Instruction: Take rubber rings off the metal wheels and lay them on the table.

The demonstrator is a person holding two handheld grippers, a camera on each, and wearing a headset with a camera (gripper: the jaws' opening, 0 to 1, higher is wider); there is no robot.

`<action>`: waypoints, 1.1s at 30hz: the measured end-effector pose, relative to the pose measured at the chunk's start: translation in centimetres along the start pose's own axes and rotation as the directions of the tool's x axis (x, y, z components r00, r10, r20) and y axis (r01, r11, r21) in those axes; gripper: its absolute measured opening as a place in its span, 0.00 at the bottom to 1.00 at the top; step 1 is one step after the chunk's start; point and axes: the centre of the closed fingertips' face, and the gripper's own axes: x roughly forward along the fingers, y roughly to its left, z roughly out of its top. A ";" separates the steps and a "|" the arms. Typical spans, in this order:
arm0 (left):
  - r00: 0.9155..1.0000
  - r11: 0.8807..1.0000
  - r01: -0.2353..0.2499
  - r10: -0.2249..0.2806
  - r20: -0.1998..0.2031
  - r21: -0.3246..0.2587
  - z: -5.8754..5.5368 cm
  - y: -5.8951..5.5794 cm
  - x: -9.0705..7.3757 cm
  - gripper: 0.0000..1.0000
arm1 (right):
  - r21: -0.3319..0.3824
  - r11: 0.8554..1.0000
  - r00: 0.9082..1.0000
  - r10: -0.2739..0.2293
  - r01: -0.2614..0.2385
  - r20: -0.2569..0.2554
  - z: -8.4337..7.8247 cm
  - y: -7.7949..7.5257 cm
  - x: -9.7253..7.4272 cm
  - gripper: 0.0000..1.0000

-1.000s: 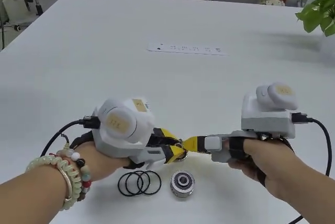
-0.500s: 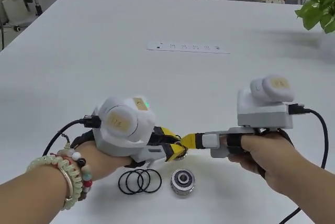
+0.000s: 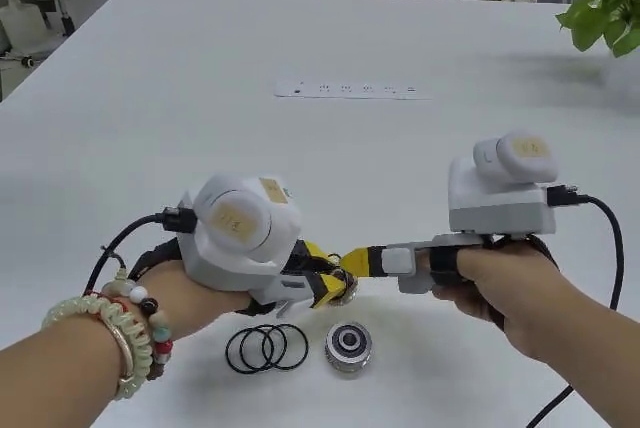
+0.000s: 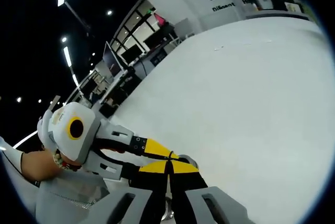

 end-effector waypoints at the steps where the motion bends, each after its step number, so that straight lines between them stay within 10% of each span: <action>1: 1.000 1.000 0.004 -0.004 -0.009 0.012 -0.1 0.0 -0.1 0.13 | 0.003 1.000 1.000 0.004 -0.004 0.007 0.2 0.0 0.0 0.00; 22: 1.000 0.998 0.016 -0.016 0.003 0.060 3.3 -0.3 -5.8 0.27 | -0.025 0.998 0.993 0.062 -0.060 0.104 3.2 2.8 -1.5 0.00; 33: 1.000 0.998 -0.020 0.019 0.018 0.060 3.1 -1.5 -10.8 0.38 | -0.067 0.993 0.986 0.102 -0.094 0.134 4.4 4.4 -2.1 0.00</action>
